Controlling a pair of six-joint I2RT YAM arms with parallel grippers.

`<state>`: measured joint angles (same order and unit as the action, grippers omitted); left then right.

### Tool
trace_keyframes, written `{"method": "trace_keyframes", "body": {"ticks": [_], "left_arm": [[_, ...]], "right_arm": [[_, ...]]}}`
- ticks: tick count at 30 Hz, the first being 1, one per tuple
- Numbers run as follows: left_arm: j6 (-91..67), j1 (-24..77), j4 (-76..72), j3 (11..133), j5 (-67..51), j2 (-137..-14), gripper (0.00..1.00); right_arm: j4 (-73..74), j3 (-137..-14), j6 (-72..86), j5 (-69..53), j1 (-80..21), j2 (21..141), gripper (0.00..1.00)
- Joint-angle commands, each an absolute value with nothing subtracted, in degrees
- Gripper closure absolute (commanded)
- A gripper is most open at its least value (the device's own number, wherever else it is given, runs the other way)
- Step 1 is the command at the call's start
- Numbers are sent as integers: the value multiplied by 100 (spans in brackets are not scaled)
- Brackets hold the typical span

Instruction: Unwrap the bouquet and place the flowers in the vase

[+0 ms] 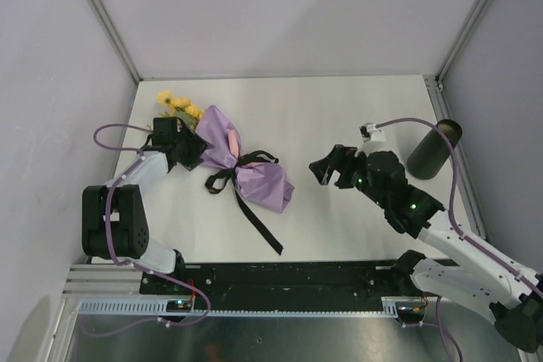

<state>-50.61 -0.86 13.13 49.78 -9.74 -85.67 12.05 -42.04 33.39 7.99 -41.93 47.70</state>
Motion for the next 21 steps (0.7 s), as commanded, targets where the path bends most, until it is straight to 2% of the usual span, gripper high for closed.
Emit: {"method": "trace_keyframes", "body": {"ticks": [1, 6, 11, 14, 21], "left_arm": [[-5127, -53, 942, 4951, -1273, -8635, 41], [-5111, -53, 819, 4895, -1702, -8585, 69], [-5096, -53, 803, 4703, -1923, -8304, 95], [-5157, -53, 810, 4535, -2107, -8137, 99], [-5189, -53, 811, 4220, -2194, -7808, 100]], "right_arm": [[361, -4139, 3897, 465, -4401, 5202, 14], [-427, -3978, 4232, 478, -5229, 6001, 20], [-1155, -3990, 4282, 1351, -6102, 6927, 26], [-1452, -4126, 4435, 1787, -6433, 7676, 31], [-2004, -4767, 4097, 1810, -6753, 9201, 40]]}}
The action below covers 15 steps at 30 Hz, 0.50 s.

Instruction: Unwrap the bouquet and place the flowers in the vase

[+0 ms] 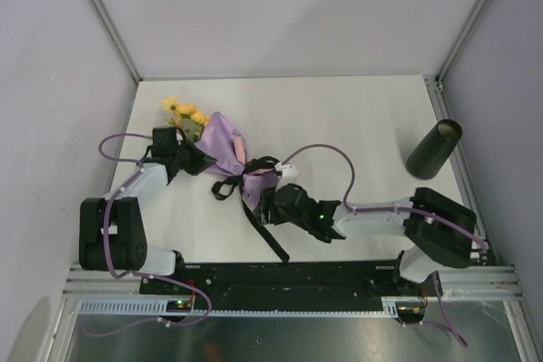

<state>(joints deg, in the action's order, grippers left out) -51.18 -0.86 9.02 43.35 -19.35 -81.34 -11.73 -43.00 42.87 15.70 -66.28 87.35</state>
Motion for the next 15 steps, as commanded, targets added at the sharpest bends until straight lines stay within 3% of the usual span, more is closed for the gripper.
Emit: {"method": "trace_keyframes", "body": {"ticks": [1, 15], "left_arm": [[-5178, -53, 810, 4197, -2209, -7784, 100], [-5359, -53, 776, 4108, -2388, -7681, 100]], "right_arm": [[-2232, -4818, 4000, 1740, -6791, 9338, 41], [-2198, -5771, 4144, 2138, -6942, 10824, 51]]}}
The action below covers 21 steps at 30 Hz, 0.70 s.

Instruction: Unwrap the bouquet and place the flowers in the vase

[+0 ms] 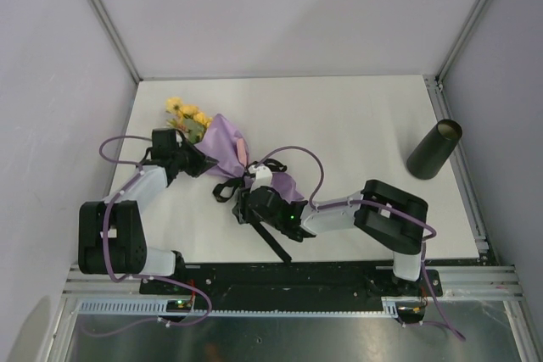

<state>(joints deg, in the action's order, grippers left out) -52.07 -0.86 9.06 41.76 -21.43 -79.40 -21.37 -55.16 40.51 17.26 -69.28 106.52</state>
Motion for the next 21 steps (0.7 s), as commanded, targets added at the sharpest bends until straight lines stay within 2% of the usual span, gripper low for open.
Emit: {"method": "trace_keyframes", "body": {"ticks": [1, 8, 21], "left_arm": [[-5369, -53, 770, 4097, -2381, -7650, 100], [-5539, -53, 756, 4003, -2289, -7537, 100], [-5652, -53, 725, 3914, -2075, -7442, 100]], "right_arm": [[-2140, -5790, 4155, 2225, -6943, 10848, 51], [-1637, -5917, 4160, 2913, -6982, 11011, 52], [-1503, -5945, 4042, 3233, -7023, 11161, 68]]}}
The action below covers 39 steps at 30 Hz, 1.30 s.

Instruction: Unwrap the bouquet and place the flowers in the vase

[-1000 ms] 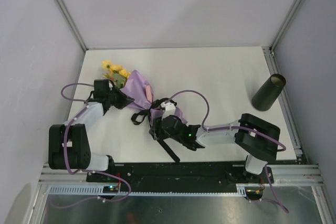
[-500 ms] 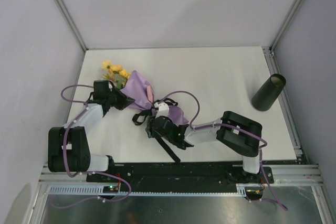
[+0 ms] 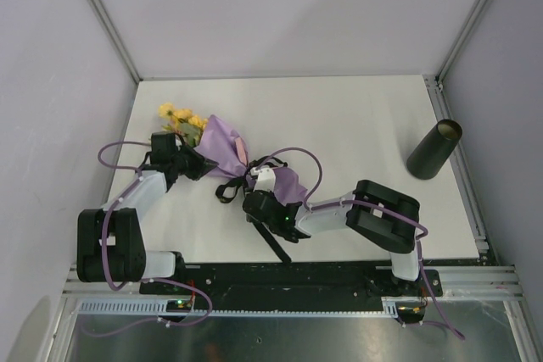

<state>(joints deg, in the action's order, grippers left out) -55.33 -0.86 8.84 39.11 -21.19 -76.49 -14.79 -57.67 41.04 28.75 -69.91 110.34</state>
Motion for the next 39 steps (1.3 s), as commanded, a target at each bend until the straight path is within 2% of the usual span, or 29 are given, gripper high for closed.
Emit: {"method": "trace_keyframes", "body": {"ticks": [1, 6, 8, 10, 12, 21, 25, 31, 39], "left_arm": [[-5656, -53, 723, 3922, -2057, -7452, 100], [-5660, -53, 722, 3927, -2029, -7453, 100], [-5638, -53, 721, 3933, -2003, -7431, 100], [-5622, -53, 730, 3934, -1966, -7417, 100], [-5618, -53, 734, 3945, -1915, -7411, 100], [-5285, -53, 735, 4145, -1692, -7508, 100], [-5067, -53, 885, 4224, -1596, -7466, 100], [-4772, -53, 1146, 4199, -1365, -7407, 100], [-4592, -53, 1282, 4148, -1044, -7451, 100]], "right_arm": [[-1542, -5948, 4034, 3238, -7027, 11179, 69], [-1681, -5945, 3937, 3181, -7031, 11313, 74], [-1693, -5942, 3913, 3131, -7031, 11308, 82], [-1695, -5942, 3826, 3042, -7031, 11238, 95], [-1646, -5941, 3736, 2964, -7027, 11051, 99], [-1482, -5674, 3362, 2791, -7064, 9458, 100], [-1251, -5522, 3430, 3148, -7057, 8946, 100], [-932, -5323, 3282, 3850, -6971, 8322, 100], [-907, -4738, 3519, 3847, -6808, 7799, 100]]}}
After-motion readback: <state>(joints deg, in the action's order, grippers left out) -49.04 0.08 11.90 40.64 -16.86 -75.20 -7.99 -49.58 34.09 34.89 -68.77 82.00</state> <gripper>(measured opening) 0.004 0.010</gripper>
